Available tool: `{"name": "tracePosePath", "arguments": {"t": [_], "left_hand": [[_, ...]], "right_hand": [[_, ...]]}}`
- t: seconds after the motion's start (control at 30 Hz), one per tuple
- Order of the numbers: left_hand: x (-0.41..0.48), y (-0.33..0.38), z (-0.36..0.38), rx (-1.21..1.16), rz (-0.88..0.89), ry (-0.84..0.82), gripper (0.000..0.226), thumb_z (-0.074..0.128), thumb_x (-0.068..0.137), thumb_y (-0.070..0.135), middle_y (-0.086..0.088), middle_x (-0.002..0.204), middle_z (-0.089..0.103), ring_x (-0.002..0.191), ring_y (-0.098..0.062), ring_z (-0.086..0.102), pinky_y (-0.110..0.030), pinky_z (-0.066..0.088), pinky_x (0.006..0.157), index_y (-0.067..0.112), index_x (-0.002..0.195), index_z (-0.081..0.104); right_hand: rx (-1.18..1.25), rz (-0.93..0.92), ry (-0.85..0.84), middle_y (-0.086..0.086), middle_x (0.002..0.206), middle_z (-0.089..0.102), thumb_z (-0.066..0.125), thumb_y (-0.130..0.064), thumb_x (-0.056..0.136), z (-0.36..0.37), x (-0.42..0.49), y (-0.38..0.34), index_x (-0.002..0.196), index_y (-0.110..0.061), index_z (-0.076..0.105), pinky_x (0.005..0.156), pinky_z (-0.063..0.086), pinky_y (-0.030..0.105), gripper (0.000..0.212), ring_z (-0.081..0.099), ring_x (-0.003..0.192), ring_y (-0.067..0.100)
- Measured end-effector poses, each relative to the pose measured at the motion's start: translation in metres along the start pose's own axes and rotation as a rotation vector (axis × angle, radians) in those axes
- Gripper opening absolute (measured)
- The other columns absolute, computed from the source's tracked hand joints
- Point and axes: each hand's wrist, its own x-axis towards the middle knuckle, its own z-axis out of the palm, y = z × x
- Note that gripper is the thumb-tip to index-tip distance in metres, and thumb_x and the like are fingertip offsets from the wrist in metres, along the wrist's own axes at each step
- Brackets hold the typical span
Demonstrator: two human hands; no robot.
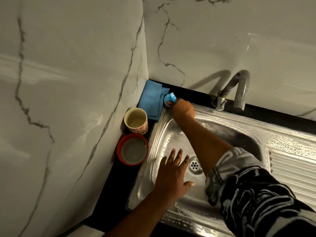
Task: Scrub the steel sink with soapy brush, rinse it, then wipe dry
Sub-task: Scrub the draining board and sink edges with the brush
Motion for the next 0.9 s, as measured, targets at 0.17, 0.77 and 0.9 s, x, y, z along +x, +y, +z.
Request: {"name": "tracePosePath", "arguments": {"t": [0.17,0.77,0.9], "left_hand": [[-0.003,0.009,-0.002,-0.011,0.001,-0.024,0.099,0.065,0.093,0.067,0.0,0.177,-0.008,0.164,-0.025,-0.011,-0.054,0.007,0.131,0.035,0.168,0.009],[-0.009,0.023,0.002,0.062,0.028,-0.1,0.1,0.062,0.096,0.067,0.0,0.177,-0.014,0.163,-0.027,-0.016,-0.053,0.002,0.131,0.033,0.169,0.003],[-0.01,0.024,0.007,0.05,0.028,-0.083,0.101,0.064,0.095,0.066,0.001,0.178,-0.01,0.163,-0.026,-0.013,-0.054,0.005,0.131,0.037,0.169,0.002]], "right_hand": [[0.034,-0.045,-0.085,0.004,0.098,0.066,0.056,-0.044,0.103,0.018,-0.036,0.006,0.12,-0.011,0.061,0.078,0.059,0.036,0.037,0.066,0.087,0.019],[0.05,0.335,0.127,0.012,0.111,0.071,0.057,-0.028,0.103,-0.01,-0.045,0.107,0.123,-0.013,0.063,0.088,0.055,0.043,0.025,0.069,0.101,0.03],[-0.017,0.183,0.046,0.01,0.113,0.068,0.055,-0.022,0.104,-0.005,-0.029,0.067,0.126,-0.011,0.06,0.086,0.053,0.036,0.025,0.066,0.1,0.024]]}}
